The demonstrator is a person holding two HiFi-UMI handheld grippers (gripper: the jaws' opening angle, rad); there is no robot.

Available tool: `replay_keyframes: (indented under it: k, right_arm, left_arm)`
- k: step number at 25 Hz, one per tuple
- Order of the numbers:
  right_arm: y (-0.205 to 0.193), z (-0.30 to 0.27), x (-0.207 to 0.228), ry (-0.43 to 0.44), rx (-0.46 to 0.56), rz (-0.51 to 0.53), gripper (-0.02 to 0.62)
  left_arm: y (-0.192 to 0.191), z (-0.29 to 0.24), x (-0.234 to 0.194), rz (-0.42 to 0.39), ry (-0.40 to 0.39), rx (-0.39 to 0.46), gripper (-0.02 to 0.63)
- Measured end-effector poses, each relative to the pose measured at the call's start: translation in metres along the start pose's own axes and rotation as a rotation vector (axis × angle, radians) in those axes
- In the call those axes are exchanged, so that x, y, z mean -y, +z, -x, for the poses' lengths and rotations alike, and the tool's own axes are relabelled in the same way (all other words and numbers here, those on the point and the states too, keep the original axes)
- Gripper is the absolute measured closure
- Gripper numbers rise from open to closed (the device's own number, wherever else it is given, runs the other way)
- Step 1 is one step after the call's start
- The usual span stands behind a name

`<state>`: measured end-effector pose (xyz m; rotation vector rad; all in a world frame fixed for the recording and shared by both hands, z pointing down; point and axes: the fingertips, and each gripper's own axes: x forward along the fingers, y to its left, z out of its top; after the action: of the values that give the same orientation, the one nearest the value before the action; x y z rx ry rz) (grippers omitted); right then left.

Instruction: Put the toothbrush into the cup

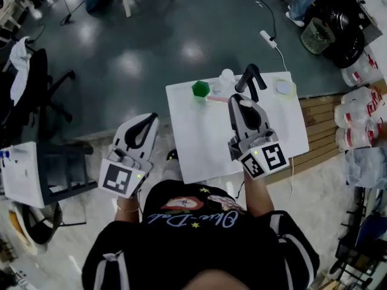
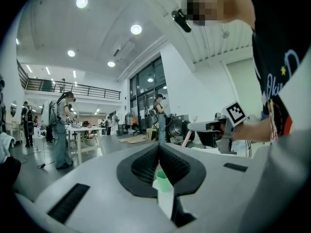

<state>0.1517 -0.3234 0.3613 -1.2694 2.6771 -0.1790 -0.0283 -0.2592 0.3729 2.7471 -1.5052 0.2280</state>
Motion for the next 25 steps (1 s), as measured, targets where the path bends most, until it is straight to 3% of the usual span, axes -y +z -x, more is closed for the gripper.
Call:
replay_keyframes:
  k: [10,25]
  right_arm:
    - [-0.041,-0.048,0.001,-0.019,-0.132,0.067,0.581]
    - [-0.108,-0.07,0.015,-0.054,-0.323,0.086,0.581]
  left_arm:
    - [-0.007,-0.015,-0.042,0.021,-0.026,0.01,0.604]
    - [-0.024,-0.029,-0.072,0.07,-0.032,0.007,0.604]
